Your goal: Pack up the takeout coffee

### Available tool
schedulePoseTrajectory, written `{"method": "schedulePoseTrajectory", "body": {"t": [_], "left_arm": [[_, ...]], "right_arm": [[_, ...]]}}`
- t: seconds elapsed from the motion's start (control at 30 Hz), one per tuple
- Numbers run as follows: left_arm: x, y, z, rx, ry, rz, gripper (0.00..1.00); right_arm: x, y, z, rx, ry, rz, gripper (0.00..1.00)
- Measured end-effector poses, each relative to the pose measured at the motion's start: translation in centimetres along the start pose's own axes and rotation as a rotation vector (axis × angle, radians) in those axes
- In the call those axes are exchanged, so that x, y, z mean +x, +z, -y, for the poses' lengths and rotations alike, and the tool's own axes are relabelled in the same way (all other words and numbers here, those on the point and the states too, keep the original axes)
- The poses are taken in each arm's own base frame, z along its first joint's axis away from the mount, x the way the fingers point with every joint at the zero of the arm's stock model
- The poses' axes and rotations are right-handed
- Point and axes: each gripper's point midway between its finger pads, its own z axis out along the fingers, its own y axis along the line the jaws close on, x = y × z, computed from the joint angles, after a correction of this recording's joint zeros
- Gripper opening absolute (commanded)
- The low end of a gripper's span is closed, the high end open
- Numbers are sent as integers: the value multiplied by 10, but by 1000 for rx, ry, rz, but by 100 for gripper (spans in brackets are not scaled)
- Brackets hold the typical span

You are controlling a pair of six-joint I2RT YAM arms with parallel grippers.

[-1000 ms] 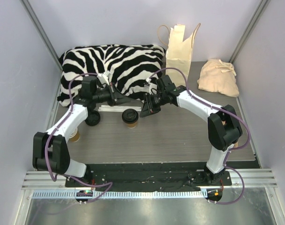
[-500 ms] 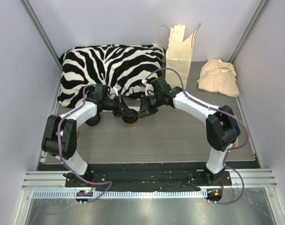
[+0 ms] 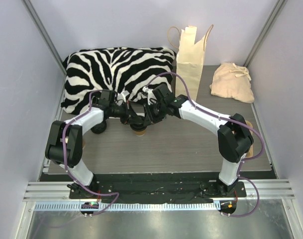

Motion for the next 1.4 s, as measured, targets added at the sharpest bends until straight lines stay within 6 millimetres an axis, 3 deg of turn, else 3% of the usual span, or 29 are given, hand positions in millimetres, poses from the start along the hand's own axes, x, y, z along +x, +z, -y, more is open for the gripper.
{"method": "schedulePoseTrajectory", "body": {"t": [0.37, 0.63, 0.87, 1.03, 1.2, 1.3, 1.4], "left_arm": [[-3, 1, -2, -1, 20, -17, 0], [-4, -1, -1, 2, 32, -25, 1], [-4, -7, 4, 0, 73, -14, 29], [-12, -26, 36, 36, 156, 42, 46], [-23, -57, 63, 67, 240, 134, 50], [-35, -75, 62, 62, 240, 188, 51], [-50, -92, 49, 40, 201, 241, 52]], "right_arm": [[25, 26, 17, 18, -7, -45, 21], [27, 22, 13, -20, -11, -56, 31], [6, -2, 1, -44, -80, 22, 45], [7, 2, 4, -39, -104, 20, 61], [7, 11, 9, -27, -137, 12, 67], [10, 20, 11, -24, -159, 1, 67], [12, 32, 8, -31, -182, -12, 66]]}}
